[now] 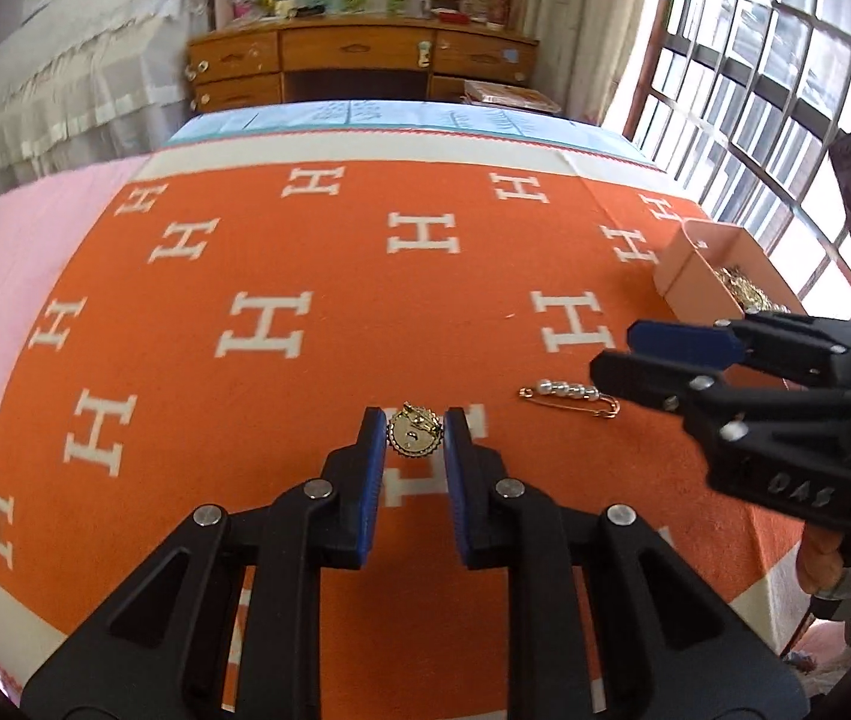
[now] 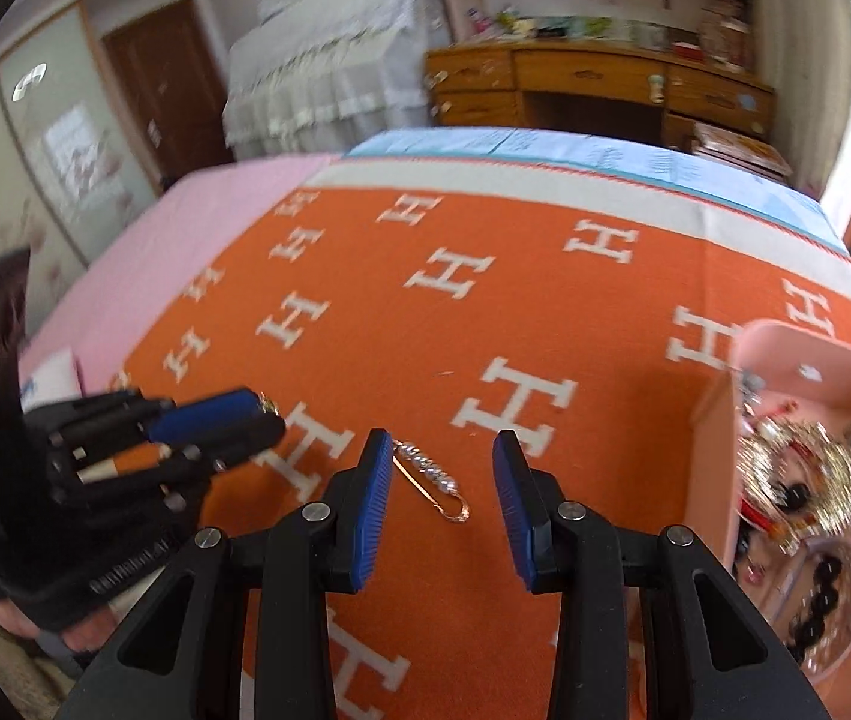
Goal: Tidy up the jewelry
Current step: 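Grasp the gold coin pendant with the left gripper while the right grasps the pearl safety pin, then lower the coin pendant into the pink box with the left gripper while the right drops the pin in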
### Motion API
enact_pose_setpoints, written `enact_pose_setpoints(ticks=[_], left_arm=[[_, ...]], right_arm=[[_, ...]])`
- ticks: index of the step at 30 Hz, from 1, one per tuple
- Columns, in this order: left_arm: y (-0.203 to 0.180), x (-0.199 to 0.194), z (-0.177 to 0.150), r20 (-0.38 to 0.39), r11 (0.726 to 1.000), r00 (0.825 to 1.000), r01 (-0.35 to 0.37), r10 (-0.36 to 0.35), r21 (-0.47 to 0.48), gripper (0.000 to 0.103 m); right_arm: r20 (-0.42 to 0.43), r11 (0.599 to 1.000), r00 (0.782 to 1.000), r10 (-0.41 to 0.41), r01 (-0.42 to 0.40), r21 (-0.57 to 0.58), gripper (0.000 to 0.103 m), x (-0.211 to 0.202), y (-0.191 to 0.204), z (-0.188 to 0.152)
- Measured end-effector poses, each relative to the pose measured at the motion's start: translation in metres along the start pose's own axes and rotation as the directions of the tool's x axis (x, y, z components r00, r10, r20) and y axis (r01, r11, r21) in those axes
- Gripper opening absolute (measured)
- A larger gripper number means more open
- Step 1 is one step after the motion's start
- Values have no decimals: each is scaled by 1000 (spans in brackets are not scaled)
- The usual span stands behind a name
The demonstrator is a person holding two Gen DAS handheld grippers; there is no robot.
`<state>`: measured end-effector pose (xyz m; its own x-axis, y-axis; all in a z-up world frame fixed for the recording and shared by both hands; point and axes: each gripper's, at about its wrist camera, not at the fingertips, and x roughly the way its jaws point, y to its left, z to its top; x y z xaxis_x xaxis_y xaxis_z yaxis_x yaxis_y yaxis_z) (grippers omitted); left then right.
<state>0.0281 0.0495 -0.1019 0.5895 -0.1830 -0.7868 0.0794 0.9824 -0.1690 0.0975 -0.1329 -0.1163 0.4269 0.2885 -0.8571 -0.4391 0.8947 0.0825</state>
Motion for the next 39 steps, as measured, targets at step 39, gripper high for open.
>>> enact_pose_setpoints(ticks=[39], left_arm=[[-90, -40, 41, 59, 972, 981, 174, -186, 159, 17]], right_arm=[[387, 933, 881, -271, 141, 332, 7, -168, -63, -47]])
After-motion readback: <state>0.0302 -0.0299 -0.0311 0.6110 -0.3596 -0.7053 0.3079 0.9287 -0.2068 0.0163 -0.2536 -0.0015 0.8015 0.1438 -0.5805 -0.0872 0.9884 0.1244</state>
